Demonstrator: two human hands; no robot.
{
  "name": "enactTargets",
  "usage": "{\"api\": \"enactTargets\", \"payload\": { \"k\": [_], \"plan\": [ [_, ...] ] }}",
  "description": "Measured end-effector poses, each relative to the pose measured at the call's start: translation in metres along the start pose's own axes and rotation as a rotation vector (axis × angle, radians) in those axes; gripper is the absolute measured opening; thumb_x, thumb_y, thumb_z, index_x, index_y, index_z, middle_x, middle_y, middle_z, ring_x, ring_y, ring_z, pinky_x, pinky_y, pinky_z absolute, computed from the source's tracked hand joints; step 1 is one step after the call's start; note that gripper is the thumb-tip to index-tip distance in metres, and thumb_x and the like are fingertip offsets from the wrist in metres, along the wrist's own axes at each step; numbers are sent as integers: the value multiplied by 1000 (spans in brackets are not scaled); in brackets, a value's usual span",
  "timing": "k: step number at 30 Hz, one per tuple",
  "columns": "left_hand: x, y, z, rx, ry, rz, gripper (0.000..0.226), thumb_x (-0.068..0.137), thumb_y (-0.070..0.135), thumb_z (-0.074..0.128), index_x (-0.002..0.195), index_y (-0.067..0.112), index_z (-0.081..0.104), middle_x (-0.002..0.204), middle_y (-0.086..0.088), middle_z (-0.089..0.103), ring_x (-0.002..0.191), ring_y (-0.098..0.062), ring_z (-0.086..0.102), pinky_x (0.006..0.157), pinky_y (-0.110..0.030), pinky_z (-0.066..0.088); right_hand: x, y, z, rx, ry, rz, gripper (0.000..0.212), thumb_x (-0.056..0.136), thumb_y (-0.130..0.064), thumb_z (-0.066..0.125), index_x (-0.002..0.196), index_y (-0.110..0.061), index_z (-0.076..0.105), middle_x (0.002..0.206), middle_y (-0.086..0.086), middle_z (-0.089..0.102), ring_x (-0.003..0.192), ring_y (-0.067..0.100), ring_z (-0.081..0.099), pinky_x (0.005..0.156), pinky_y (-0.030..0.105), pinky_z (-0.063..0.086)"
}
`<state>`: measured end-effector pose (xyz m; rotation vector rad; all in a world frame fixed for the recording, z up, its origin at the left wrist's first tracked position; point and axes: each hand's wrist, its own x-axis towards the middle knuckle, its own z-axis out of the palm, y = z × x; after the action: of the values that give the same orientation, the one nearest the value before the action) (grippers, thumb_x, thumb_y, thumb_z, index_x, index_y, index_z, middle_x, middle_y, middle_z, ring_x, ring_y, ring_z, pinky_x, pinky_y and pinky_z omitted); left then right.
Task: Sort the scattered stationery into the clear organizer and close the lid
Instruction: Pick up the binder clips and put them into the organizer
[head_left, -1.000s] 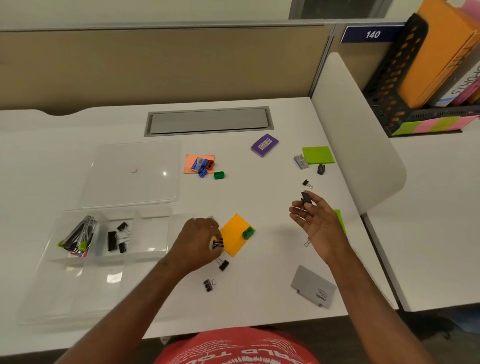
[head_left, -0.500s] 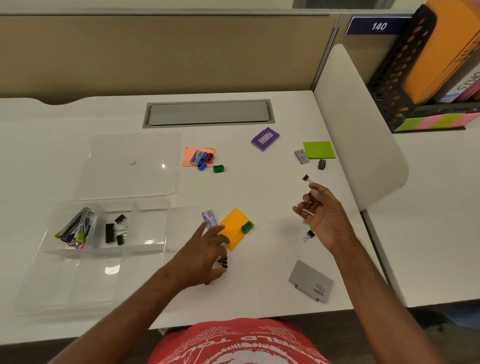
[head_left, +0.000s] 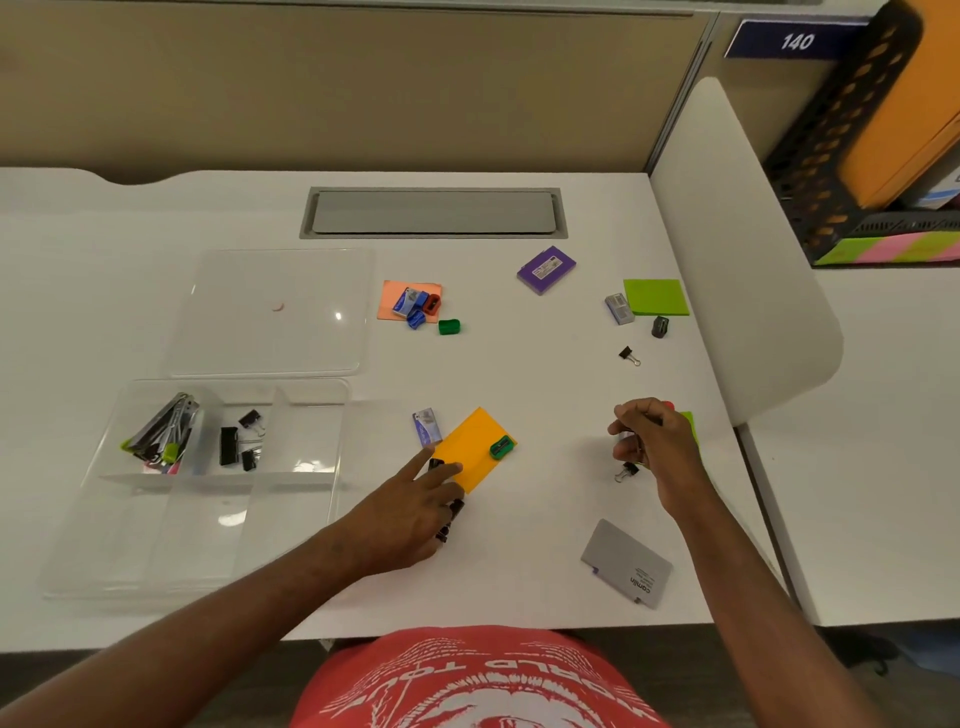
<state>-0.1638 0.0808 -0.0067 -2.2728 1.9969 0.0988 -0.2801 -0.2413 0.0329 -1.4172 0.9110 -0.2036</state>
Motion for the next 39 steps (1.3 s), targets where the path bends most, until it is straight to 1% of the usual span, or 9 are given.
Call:
{"api": "enactTargets", "payload": {
  "k": [7,11,14,17,19,22,26,34,39],
  "plan": [
    [5,4,-1,-116,29,-77,25,85,45,67,96,25,77,121,6,67,134,-22,51,116,-55,32,2,1,2,-9,-1,-19,7,90,-11,68,84,-13,68,68,4,69,48,17,58,52,24,53],
    [6,6,-2,-184,73,-145,27,84,46,67,98,24,76,120,7,66,136,-22,48,116,-53,33,1,0,7,5,-10,-23,5,90,-11,68,85,-12,68,72,9,68,50,18,58,53,25,54],
    [4,7,-3,-239,101,-220,27,82,46,70,99,26,76,122,7,66,138,-23,47,117,-52,31,-1,0,14,-77,3,-64,8,89,-10,70,83,-15,69,66,3,67,49,15,56,51,23,51],
    [1,7,-5,-352,141,-324,29,82,43,74,104,25,74,125,2,64,140,-25,43,118,-55,28,-9,6,34,-254,-89,-161,15,86,-7,69,77,-19,68,58,-3,61,51,8,54,46,22,42],
    [-3,5,-8,-405,182,-387,27,82,41,76,103,25,73,126,1,63,140,-26,43,119,-55,26,-20,15,54,-433,-243,-223,10,85,-19,73,78,-23,67,59,-3,62,54,9,55,50,25,41],
    [-7,3,-11,-479,231,-474,26,85,43,73,105,26,71,131,1,61,141,-24,41,121,-51,21,-37,33,85,-861,-446,-321,16,82,-47,71,89,-34,66,76,-10,70,67,1,61,62,24,46],
    [-12,0,-16,-556,267,-536,26,86,43,71,107,26,69,137,3,58,144,-23,35,121,-51,20,-48,51,117,-1195,-528,-418,34,82,-60,65,107,-39,55,92,-9,69,83,10,62,66,26,42],
    [-40,-9,-22,-613,383,-586,26,89,44,68,108,27,67,136,7,57,149,-15,25,123,-46,14,-51,64,145,-1335,-495,-483,36,84,-58,63,104,-35,45,92,-5,68,77,16,62,59,28,39],
    [-72,-31,-25,-591,444,-548,25,91,43,66,111,28,66,136,7,57,149,-15,25,123,-48,17,-57,54,142,-1176,-419,-370,28,82,-60,64,98,-40,51,77,-16,63,68,3,58,56,23,40]
  ]
}}
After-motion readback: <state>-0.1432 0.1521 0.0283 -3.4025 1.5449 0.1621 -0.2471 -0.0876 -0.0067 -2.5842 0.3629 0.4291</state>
